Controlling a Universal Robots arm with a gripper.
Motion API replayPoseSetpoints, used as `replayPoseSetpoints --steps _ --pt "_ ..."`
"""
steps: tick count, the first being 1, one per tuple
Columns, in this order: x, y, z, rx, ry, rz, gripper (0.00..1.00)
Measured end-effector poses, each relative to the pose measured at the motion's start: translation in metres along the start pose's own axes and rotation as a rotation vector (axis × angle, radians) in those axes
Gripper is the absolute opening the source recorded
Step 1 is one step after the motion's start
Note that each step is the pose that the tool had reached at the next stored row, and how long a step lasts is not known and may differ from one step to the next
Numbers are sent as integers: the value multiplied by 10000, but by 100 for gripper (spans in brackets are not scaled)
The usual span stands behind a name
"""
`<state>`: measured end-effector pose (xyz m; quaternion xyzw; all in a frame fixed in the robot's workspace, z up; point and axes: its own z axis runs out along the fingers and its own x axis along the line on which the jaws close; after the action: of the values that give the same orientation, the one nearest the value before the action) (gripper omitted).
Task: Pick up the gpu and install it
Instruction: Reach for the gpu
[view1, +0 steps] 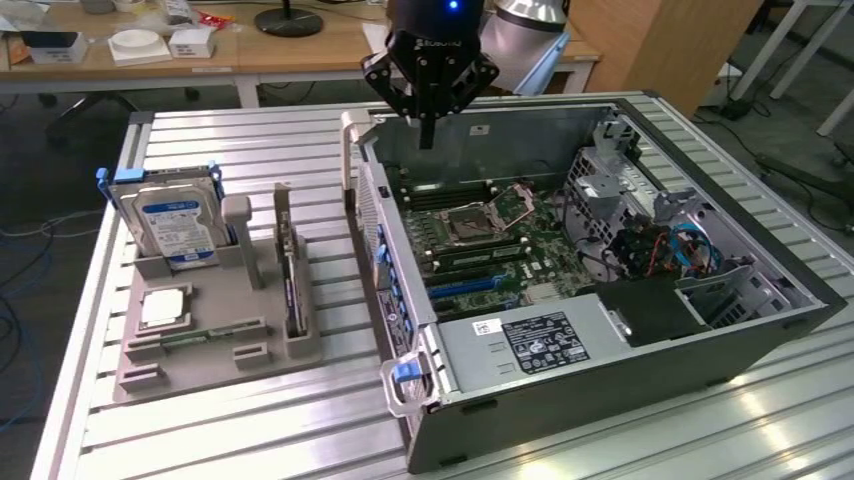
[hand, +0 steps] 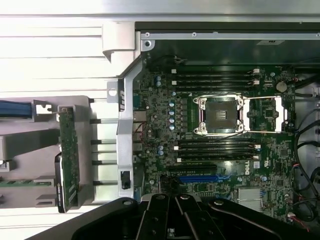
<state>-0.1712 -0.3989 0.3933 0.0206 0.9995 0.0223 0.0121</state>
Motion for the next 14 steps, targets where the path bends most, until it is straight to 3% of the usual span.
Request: replayPoseSetpoints --steps 14 --pt "202 -8 -5 0 0 0 10"
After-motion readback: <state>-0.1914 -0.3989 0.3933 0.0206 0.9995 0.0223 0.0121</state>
